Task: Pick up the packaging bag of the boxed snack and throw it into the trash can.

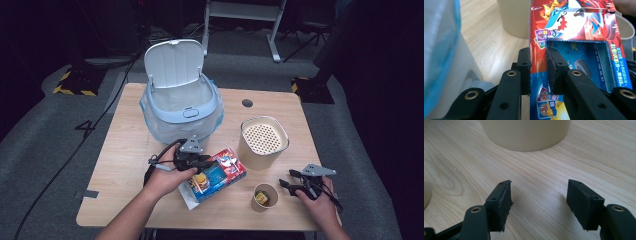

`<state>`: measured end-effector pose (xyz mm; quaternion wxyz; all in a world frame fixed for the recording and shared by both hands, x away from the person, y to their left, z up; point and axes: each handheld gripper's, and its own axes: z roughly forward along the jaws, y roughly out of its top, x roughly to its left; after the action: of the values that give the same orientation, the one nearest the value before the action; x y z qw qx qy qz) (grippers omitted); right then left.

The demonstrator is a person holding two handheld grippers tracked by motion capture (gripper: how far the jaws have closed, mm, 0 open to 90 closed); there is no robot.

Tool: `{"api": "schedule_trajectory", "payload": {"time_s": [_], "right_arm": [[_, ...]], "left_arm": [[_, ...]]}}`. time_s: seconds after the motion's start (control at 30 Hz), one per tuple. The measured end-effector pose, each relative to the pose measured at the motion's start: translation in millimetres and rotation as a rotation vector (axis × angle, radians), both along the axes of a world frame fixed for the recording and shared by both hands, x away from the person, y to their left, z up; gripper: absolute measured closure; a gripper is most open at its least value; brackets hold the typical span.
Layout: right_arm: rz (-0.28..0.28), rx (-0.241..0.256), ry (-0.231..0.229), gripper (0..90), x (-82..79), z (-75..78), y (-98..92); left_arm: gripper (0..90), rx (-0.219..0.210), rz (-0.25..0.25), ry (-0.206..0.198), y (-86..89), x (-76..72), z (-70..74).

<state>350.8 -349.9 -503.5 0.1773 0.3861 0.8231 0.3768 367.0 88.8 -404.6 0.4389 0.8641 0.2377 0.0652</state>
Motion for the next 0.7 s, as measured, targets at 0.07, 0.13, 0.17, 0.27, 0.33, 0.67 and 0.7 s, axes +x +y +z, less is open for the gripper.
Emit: {"api": "schedule_trajectory", "payload": {"time_s": [0.07,0.13,0.17,0.27,0.33,0.67,0.7], "right_arm": [[0.000,0.000,0.000,36.9,0.0,0.0,0.0],[0.000,0.000,0.000,37.0,0.0,0.0,0.0],[0.000,0.000,0.000,36.9,0.0,0.0,0.0],[0.001,0.000,0.000,36.8,0.0,0.0,0.1],[0.001,-0.001,-0.001,36.8,-0.1,0.0,0.1],[0.001,0.000,0.000,36.8,-0.1,-0.1,0.1],[0.001,-0.001,-0.001,36.8,-0.1,-0.1,0.1]], "left_arm": [[74.8,-0.018,0.006,-0.011,2.0,-0.8,4.6],[74.8,-0.035,0.011,-0.022,3.9,-1.5,9.3],[74.8,-0.042,0.012,-0.033,4.9,-1.6,11.8],[74.8,-0.073,0.018,-0.054,7.6,-2.3,19.4],[74.8,-0.097,0.021,-0.069,9.7,-2.6,24.8],[74.9,-0.190,0.030,-0.140,21.7,-3.8,53.3],[74.9,-0.199,0.034,-0.147,22.8,-3.6,56.2]]}}
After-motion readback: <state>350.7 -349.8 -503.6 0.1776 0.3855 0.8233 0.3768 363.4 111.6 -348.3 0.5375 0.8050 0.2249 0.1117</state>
